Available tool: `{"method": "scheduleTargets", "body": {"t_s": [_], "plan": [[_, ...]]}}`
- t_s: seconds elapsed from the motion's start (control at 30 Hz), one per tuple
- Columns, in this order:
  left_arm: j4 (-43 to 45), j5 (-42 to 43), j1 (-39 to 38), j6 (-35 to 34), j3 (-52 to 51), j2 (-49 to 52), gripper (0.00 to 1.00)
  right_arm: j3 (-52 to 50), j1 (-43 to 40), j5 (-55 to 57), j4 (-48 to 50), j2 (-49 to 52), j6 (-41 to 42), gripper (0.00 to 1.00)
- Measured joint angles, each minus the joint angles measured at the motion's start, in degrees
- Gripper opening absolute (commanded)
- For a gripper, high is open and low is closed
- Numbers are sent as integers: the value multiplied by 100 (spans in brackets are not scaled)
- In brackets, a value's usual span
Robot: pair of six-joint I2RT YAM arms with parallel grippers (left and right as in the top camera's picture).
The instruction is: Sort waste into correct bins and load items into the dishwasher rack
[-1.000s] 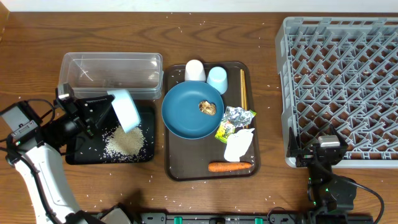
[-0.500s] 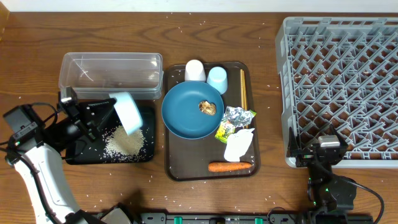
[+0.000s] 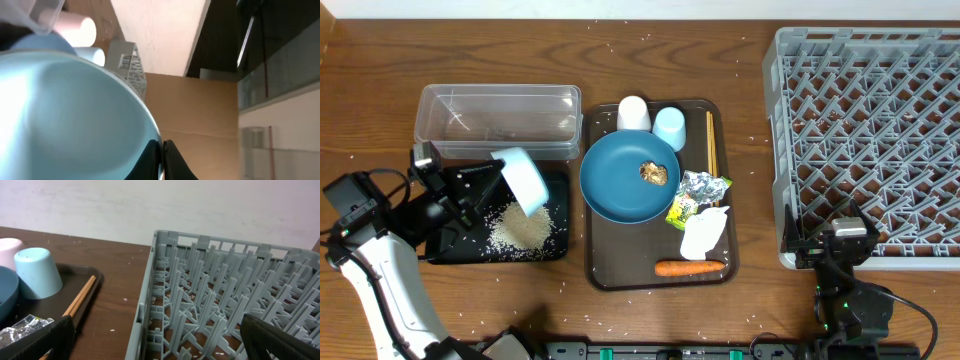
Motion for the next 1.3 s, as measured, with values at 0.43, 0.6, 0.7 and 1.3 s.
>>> {"method": "scheduleTargets", "body": {"t_s": [0.43,0.6,0.7,1.3], "plan": [[-522,-92,-914,457,0,-459,6,0,0,0,0,0,0,99],[-1231,-1104,-1694,485,0,-1043,6,0,0,0,2,-2,0,99],[-1768,-2074,-2175,461,0,-1473,6,-2,0,0,0,0,2,99],[-2052,-5045,-3985,-157,-2,-2131,6,0,0,0,0,0,0,99]]}}
